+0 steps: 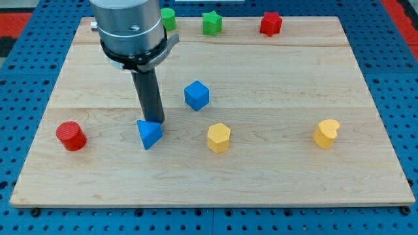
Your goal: Slide the blue cube to the top of red circle
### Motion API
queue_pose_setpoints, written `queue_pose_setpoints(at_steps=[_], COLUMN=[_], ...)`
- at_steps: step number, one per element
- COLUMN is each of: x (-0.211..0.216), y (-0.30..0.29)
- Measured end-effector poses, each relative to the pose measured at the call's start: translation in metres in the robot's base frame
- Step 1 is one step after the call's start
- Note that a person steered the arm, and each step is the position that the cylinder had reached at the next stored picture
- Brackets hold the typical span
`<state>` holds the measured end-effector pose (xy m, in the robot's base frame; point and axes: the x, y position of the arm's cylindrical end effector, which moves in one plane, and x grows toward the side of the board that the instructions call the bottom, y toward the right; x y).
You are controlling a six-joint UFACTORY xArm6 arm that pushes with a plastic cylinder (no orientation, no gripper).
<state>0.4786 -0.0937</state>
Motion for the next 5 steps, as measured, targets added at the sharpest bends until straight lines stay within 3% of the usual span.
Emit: queue_pose_setpoints(at_steps=[2,5], x=[-0.014,-0.045], y=[0.009,0.136])
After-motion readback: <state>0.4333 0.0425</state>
